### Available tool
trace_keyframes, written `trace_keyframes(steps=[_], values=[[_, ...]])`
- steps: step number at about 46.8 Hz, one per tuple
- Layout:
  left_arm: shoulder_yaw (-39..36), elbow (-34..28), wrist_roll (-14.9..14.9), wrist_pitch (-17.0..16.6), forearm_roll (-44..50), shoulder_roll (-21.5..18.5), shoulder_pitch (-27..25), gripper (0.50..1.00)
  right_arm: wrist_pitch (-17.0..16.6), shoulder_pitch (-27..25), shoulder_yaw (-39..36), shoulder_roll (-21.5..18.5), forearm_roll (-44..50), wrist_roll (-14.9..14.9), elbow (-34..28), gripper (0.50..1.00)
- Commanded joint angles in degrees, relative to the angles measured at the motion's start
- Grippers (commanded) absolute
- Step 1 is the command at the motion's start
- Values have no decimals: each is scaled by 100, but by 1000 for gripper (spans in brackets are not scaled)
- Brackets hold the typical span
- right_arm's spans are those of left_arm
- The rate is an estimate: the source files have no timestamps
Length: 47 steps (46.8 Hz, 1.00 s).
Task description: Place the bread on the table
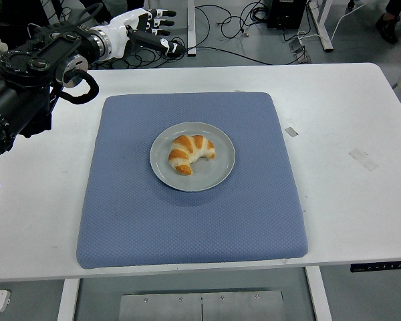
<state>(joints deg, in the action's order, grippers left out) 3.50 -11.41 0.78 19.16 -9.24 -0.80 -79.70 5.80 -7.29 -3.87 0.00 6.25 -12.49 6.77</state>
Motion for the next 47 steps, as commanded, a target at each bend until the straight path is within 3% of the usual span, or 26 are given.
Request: trace_keyframes(steps=[1, 47], values=[[-7, -1, 1, 0, 2, 1, 7, 963, 0, 0, 0, 0, -1, 1, 0, 1000], [-323, -1, -52, 18, -104, 10, -248, 965, 0, 0, 9, 0, -1, -8, -26, 1000]])
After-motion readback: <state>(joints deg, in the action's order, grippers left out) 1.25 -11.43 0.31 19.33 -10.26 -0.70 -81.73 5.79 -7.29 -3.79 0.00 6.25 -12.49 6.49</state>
